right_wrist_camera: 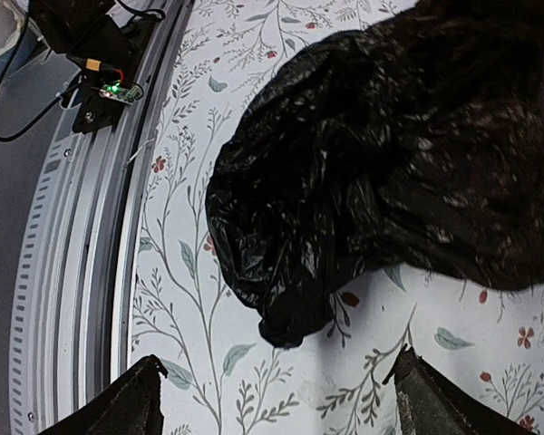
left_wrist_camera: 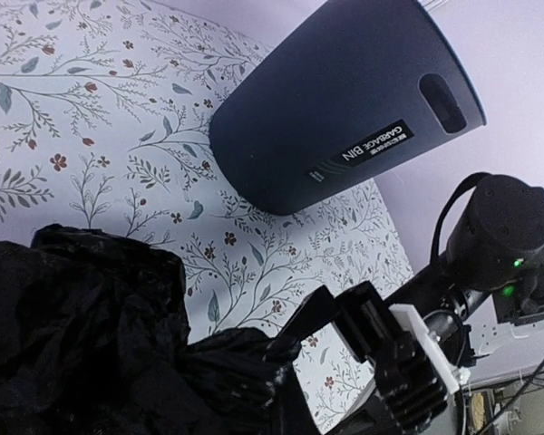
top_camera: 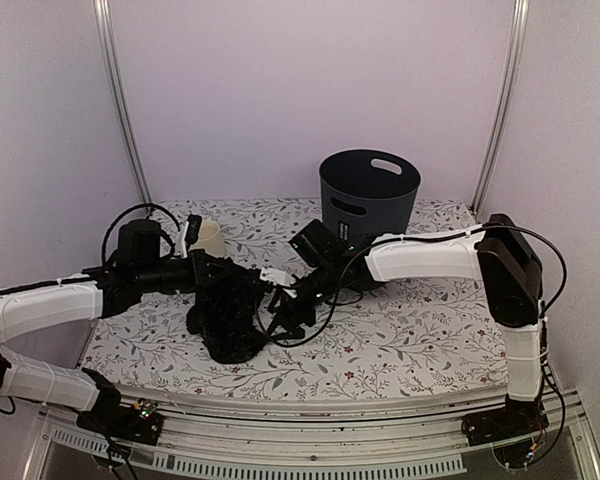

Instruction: Put the trash bags into the trash bin

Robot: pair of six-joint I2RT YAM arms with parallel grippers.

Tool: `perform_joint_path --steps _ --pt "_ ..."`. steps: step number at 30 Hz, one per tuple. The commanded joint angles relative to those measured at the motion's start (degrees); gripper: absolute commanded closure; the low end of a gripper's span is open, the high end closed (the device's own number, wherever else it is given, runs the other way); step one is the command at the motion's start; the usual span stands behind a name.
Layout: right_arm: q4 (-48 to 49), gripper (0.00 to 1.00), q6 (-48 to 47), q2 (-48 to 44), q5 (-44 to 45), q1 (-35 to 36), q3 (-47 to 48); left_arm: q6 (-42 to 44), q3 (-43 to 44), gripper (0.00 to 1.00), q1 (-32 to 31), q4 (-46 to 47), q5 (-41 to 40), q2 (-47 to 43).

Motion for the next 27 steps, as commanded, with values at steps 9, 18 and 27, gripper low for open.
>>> perform_joint_path --steps 9,18,27 --pt "8.0 0.20 2.7 10.5 5.3 3.6 7.4 -6.3 -4.5 1.00 2.2 6.0 -1.9 -1.0" --pt "9.0 0.58 6.9 13.2 18.4 4.5 8.4 -7.2 -6.1 1.00 3.8 5.8 -2.4 -2.3" --pt "6.8 0.98 7.1 -1.8 16.5 -0.6 -0.3 -2.8 -3.4 1.00 9.6 -2.6 0.7 -8.0"
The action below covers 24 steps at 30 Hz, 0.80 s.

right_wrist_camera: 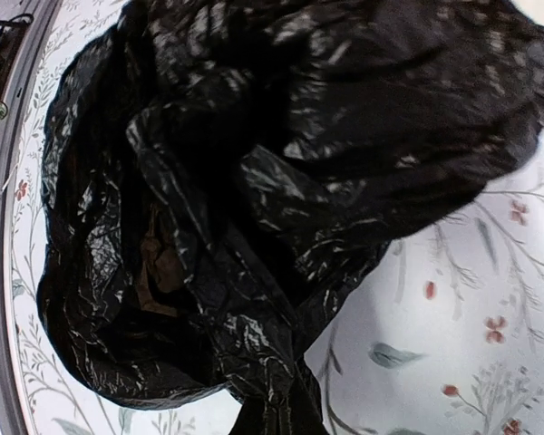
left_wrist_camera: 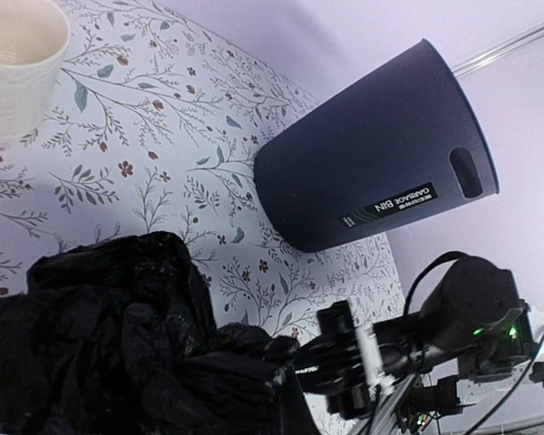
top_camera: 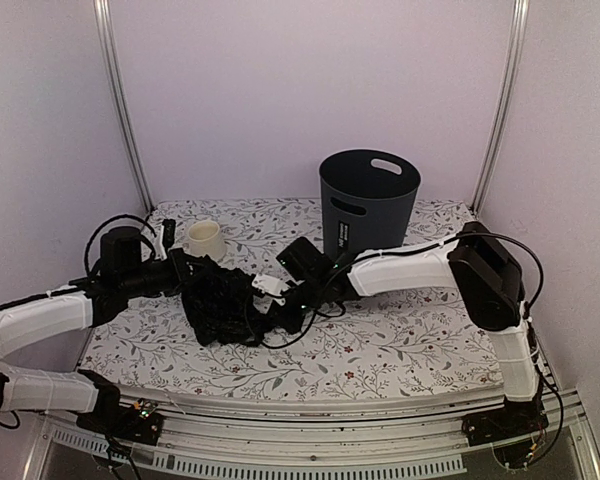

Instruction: Put the trash bags into the trash bin

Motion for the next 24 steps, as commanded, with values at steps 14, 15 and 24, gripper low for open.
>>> perform_joint_path --steps 14,15,24 --pt "-3.8 0.92 -6.3 -24.6 3.5 -10.6 -25.6 5.7 -0.2 1.00 8.0 -9.8 2.8 -7.6" --pt "-3.9 0.92 -6.5 -25.2 3.8 -11.1 -26.3 5.4 -0.8 1.00 8.0 -9.3 3.0 -7.6" --pt "-6.6 0.70 -8.3 -28.0 0.1 -12.1 -25.6 6.9 0.0 0.44 7.8 -5.7 16.6 -2.0"
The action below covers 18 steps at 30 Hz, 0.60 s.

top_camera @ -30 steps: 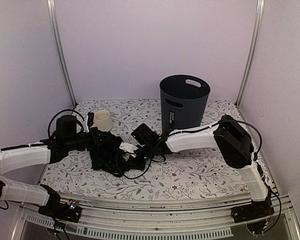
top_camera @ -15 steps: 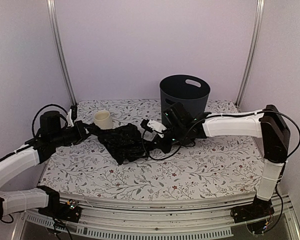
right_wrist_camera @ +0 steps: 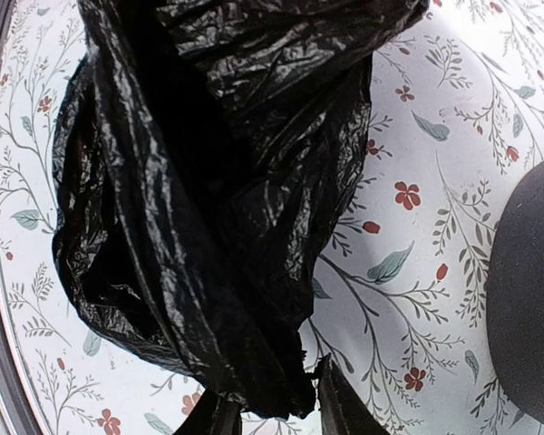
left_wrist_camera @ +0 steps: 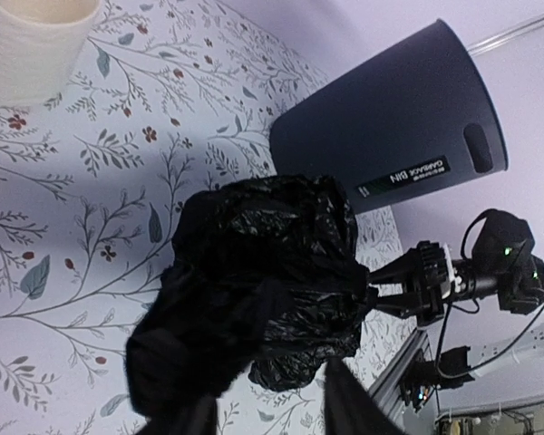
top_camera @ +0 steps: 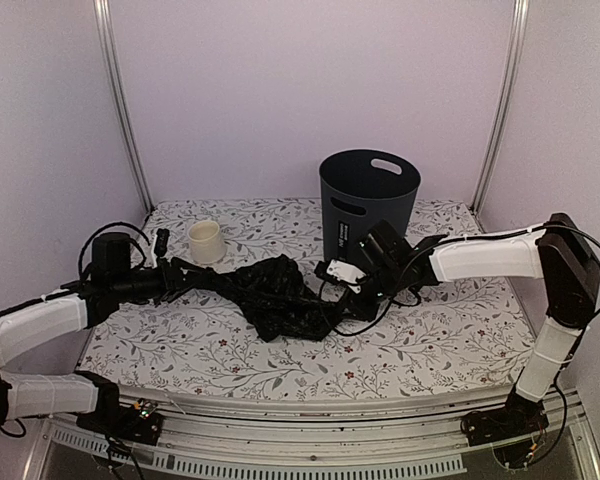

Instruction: Put the trash bags into the trash bin

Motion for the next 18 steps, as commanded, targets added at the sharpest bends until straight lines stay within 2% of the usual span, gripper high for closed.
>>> perform_joint_path --steps 1,3,4,10,14,18 --pt "-2.8 0.69 -1.3 -3.2 -2.9 -0.3 1.6 3.4 3.2 0.32 0.3 -1.1 9.3 1.4" --pt "-3.3 0.70 -1.6 -3.9 -3.1 -0.4 1.8 6.0 5.5 0.15 0.3 -5.9 10.2 -0.2" --pt "-3.5 0.70 -1.7 -4.2 -2.7 -0.4 1.8 7.4 6.9 0.13 0.3 -8.6 10.0 -1.0" --pt "-4.9 0.74 -2.7 -6.5 -0.1 -2.7 1.6 17.6 16.7 0.12 0.1 -27.1 2.7 -1.8" --pt "-4.8 0.75 -2.9 -7.4 -0.3 -6.0 3.2 21.8 20.1 0.14 -0.7 -32.6 -2.3 0.4" --pt "-4.1 0.69 -5.1 -7.5 -1.1 -6.4 4.9 22.0 21.5 0.15 -2.0 -32.1 1.8 3.5"
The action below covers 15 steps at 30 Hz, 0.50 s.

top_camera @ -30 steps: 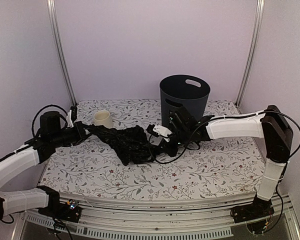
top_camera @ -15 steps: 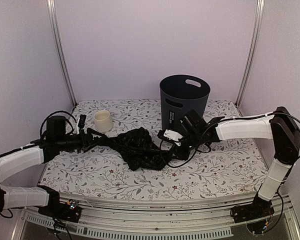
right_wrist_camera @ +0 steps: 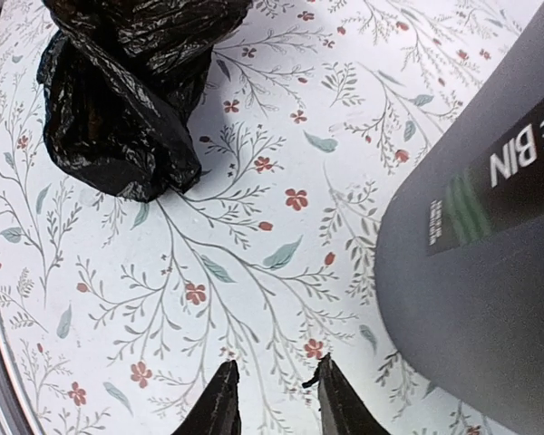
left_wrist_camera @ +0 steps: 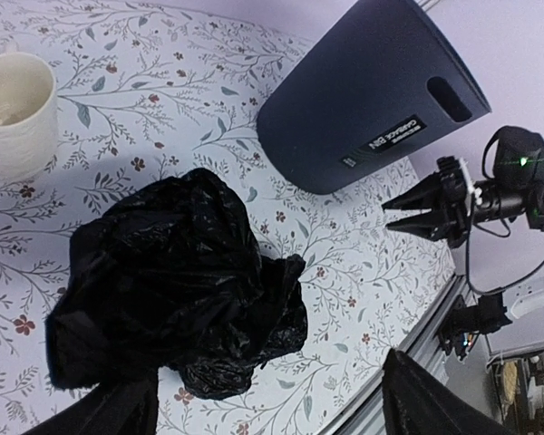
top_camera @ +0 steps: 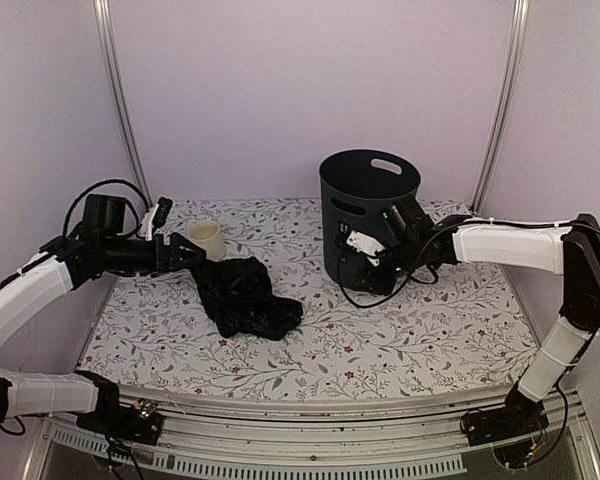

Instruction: Put the trash bags into the trash bin

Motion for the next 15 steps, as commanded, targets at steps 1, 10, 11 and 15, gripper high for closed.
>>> perform_joint_path --steps 1,10,11,15 --pt "0.5 0.67 -2.9 -2.0 -1.0 -0.3 4.2 3.1 1.6 0.14 -2.2 -4.2 1.1 3.3" --pt "2.3 0.69 -1.8 9.0 6.1 6.7 18.4 3.6 4.9 0.14 -5.6 -6.6 -3.3 7.9" --pt "2.8 0.70 -1.0 11.0 7.5 7.0 20.2 3.5 5.0 0.14 -5.9 -7.5 -4.1 7.9" --pt "4.8 0.72 3.2 18.2 12.6 6.9 26.5 2.9 4.7 0.13 -6.3 -11.3 -7.1 7.4"
